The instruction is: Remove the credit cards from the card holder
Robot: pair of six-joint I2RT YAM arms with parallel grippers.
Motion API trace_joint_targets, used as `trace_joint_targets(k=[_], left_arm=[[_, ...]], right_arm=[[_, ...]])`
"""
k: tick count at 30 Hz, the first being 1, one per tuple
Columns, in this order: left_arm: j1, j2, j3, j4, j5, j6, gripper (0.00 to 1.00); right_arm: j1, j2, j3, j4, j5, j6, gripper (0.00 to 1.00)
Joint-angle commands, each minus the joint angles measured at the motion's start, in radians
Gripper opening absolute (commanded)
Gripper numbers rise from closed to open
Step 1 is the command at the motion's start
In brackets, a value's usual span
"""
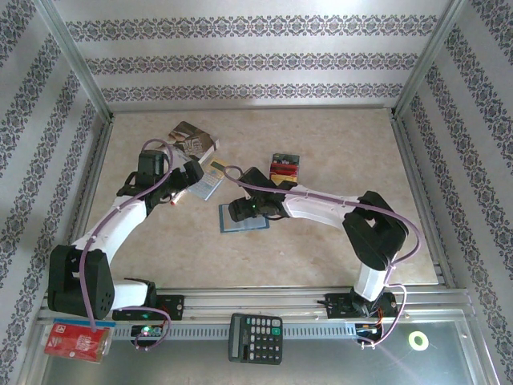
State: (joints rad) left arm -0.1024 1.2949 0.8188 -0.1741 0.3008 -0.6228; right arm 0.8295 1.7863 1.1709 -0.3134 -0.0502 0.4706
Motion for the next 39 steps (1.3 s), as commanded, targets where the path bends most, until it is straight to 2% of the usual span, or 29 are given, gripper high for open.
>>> trace_joint_targets(k=[1, 14, 21, 26, 35, 39], left_arm=[[0.013, -0.033, -0.011, 0.043, -0.026, -0.014, 1.0], [0.014, -0.067, -0.018, 0.012, -0.047, -0.006, 1.0], [0.015, -0.04, 0.0, 0.004, 0.012, 0.002, 1.0], [0.015, -0.015, -0.003, 0.019, 0.012, -0.007, 1.0], [0.015, 0.006, -0.008, 0.039, 0.068, -0.023, 0.99], [0.013, 0.023, -0.025, 0.045, 0.124, -0.046, 0.97]], right_arm=[[0.008, 0.03, 0.012, 0.008, -0.009, 0.046, 0.76], [0.036, 0.17, 0.152, -0.093, 0.03, 0.037, 0.69], [0.025, 0.212, 0.159, -0.136, 0.027, 0.019, 0.64], [0.025, 0.23, 0.147, -0.159, 0.046, 0.006, 0.59], [-0.001, 0.241, 0.098, -0.116, -0.009, 0.017, 0.4], [-0.022, 0.239, 0.081, -0.102, -0.026, 0.024, 0.27]])
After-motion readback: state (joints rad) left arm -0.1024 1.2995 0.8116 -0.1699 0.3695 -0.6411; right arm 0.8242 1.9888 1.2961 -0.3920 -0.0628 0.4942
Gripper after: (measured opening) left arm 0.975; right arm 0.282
